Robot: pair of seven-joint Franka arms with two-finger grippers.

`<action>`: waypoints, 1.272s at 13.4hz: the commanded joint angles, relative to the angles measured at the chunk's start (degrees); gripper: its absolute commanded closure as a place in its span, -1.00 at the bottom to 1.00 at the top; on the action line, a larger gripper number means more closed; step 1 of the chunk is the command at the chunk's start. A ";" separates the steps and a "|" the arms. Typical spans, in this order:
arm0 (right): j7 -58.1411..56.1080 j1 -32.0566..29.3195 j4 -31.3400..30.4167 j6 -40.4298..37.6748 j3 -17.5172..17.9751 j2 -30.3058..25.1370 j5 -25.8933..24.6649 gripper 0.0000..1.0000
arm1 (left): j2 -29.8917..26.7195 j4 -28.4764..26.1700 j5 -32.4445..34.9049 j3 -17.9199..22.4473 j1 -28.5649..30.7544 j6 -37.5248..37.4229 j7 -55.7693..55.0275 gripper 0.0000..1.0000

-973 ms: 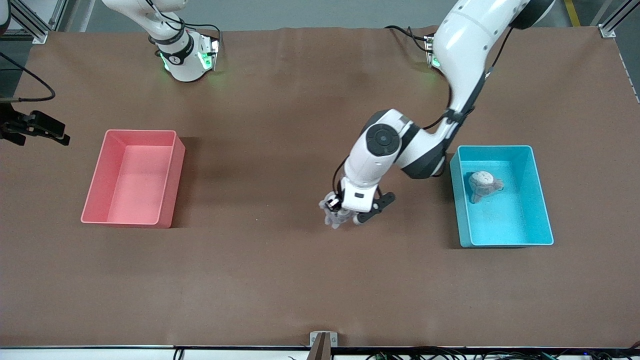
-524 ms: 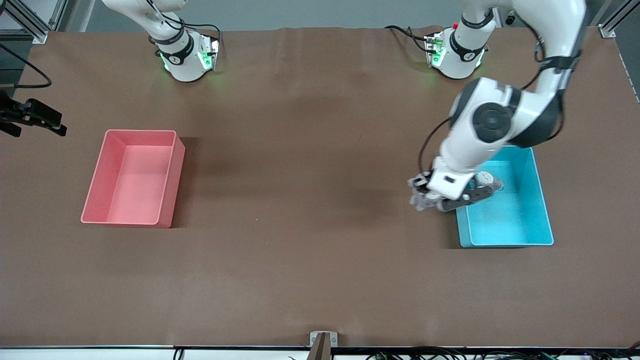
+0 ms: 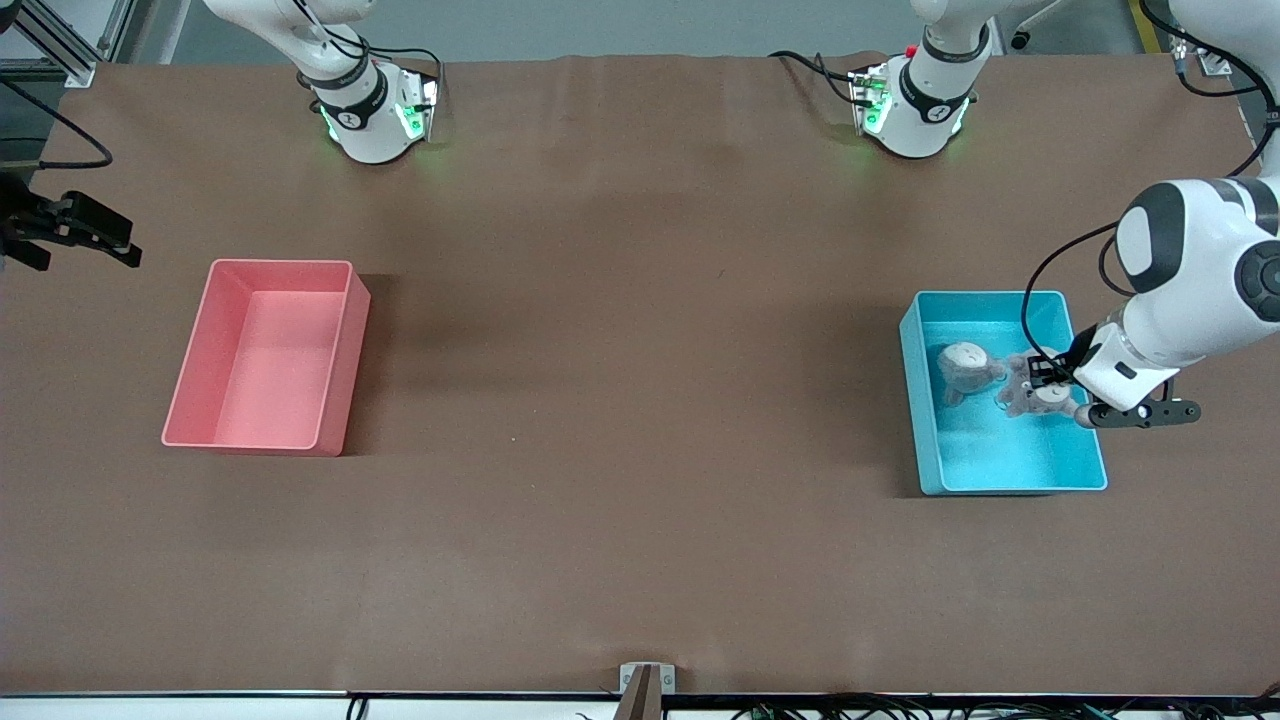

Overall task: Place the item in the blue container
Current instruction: 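Carry the keyring plush into the blue tray with the left gripper and release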

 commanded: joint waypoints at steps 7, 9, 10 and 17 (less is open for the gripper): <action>-3.56 -1.42 -3.93 0.88 -0.42 -2.29 2.57 -1.00 | 14.55 8.17 9.84 -0.21 0.25 5.10 -0.09 0.54; -3.56 -1.25 -4.11 0.88 -0.25 -2.81 1.87 -1.00 | 16.40 8.36 11.08 -0.21 0.78 7.47 -0.17 0.50; -3.56 -1.16 -5.07 1.40 -0.16 -3.43 1.78 -1.00 | 16.58 8.27 11.34 -0.21 0.60 7.57 -0.18 0.44; -3.30 -0.37 -7.45 3.34 0.81 -5.19 0.82 -1.00 | 14.49 7.83 11.17 -0.82 0.60 6.95 -0.79 -1.00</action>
